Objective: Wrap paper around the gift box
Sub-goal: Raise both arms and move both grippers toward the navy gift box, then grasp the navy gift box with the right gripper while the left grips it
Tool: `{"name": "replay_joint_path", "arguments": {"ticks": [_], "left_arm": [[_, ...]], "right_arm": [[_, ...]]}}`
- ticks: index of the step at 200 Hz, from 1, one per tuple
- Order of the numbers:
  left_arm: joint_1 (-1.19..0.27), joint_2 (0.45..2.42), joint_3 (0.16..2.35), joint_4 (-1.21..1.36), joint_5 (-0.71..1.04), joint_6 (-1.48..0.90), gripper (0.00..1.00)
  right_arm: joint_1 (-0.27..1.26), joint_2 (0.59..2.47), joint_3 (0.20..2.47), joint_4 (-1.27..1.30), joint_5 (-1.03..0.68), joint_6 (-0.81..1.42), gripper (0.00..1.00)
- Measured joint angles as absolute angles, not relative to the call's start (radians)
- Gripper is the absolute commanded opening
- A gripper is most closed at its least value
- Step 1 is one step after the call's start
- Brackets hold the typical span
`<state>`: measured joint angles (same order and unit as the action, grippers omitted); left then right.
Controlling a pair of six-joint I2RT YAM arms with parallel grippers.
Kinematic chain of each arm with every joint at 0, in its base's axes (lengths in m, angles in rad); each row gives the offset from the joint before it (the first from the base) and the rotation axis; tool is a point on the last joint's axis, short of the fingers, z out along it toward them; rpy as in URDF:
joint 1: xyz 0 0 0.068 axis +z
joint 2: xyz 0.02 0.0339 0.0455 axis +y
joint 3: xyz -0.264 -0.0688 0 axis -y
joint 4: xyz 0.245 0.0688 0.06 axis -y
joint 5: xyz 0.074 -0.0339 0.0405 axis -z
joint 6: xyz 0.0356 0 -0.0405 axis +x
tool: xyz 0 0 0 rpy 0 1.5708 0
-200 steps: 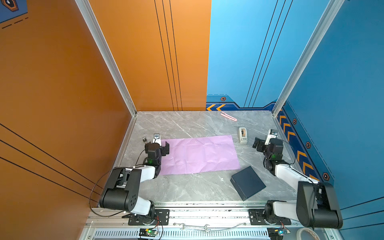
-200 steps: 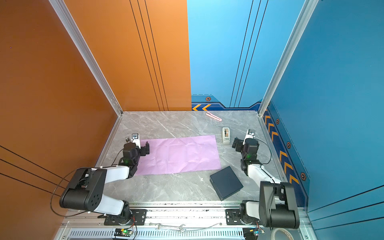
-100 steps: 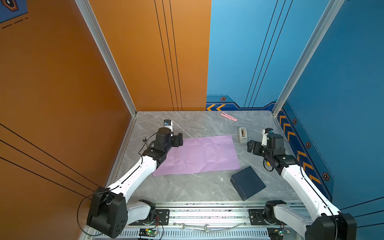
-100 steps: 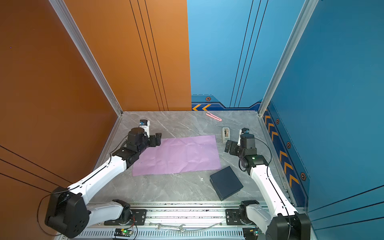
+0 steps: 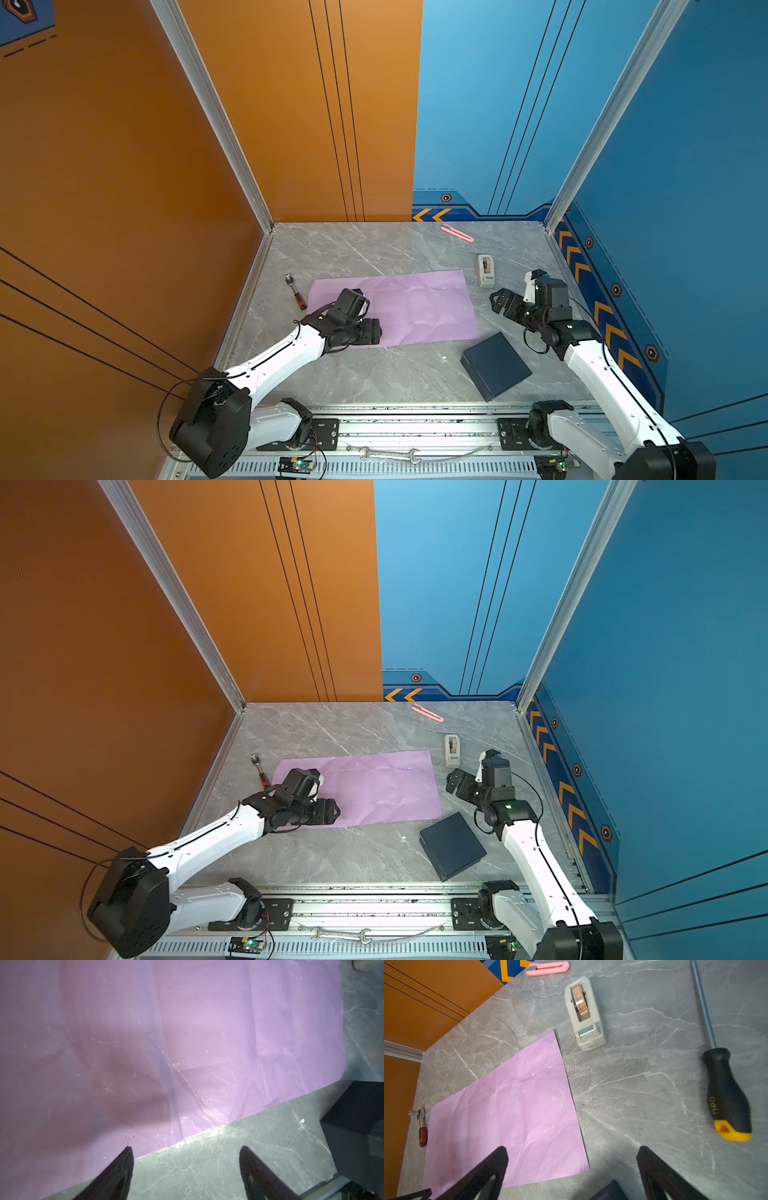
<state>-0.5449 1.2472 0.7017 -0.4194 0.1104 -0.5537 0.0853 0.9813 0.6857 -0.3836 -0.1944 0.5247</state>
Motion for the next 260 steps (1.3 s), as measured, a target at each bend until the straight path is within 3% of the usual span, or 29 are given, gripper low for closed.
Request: {"name": "replay_joint_path", "arguments": {"ticks": [75,196,260], "left_arm": [[-0.603,1.355,0.67,-0.411,0.162,-0.593,0.81],[-0.58,1.418,0.681,-0.31,0.158,-0.592,0.82],[-0.585,1.41,0.737,-0.342,0.167,-0.584,0.81]], "right_arm": [[0.085,1.007,0.686,-0.383,-0.237,0.552,1.0],[0.085,1.008,0.687,-0.387,-0.258,0.556,1.0],[0.048,0.986,0.76,-0.555,-0.205,0.604,1.0]]}}
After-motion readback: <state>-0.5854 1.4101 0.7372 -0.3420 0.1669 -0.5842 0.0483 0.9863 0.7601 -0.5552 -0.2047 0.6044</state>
